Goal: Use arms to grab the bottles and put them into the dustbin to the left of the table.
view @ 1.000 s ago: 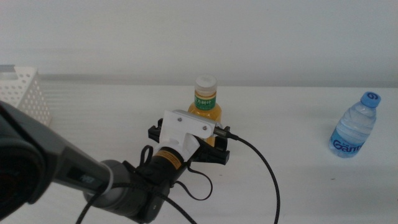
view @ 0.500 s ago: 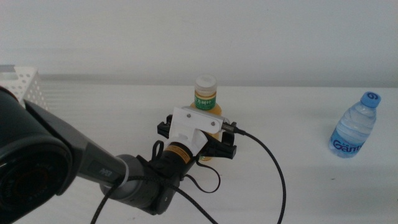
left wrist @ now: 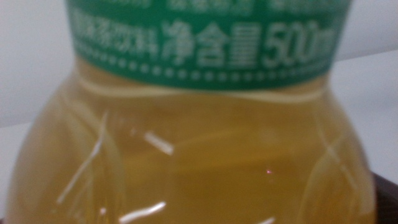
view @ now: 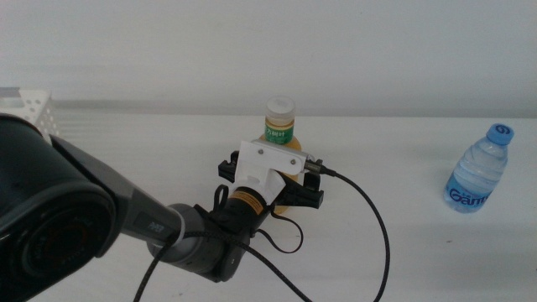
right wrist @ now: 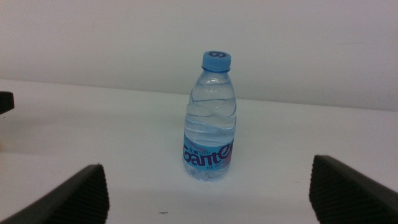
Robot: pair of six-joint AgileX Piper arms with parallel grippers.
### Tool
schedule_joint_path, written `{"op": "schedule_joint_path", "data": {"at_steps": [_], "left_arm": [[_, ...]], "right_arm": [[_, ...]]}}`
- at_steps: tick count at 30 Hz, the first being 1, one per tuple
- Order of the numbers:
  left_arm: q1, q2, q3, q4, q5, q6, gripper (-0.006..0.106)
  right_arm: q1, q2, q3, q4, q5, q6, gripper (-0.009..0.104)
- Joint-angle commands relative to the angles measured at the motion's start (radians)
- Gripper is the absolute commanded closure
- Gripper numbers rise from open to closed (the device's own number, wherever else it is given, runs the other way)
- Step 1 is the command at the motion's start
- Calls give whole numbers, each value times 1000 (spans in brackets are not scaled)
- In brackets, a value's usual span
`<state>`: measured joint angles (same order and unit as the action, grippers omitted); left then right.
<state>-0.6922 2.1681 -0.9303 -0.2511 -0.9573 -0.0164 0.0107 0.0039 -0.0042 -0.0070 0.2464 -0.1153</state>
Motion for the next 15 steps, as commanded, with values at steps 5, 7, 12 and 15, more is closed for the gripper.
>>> {"op": "schedule_joint_path", "data": {"at_steps": [5, 7, 12, 15], "left_arm": [[5, 6, -6, -11, 14, 96, 42], [5, 6, -6, -32, 8, 129, 61], [5, -12, 7, -49, 6, 129, 102], [3, -91, 65, -107, 6, 139, 102]], "right_arm": [[-5, -41, 43, -8, -2, -6, 9], [-5, -41, 43, -8, -2, -6, 9], [-5, -41, 43, -8, -2, -6, 9], [-5, -41, 43, -8, -2, -6, 9]]}}
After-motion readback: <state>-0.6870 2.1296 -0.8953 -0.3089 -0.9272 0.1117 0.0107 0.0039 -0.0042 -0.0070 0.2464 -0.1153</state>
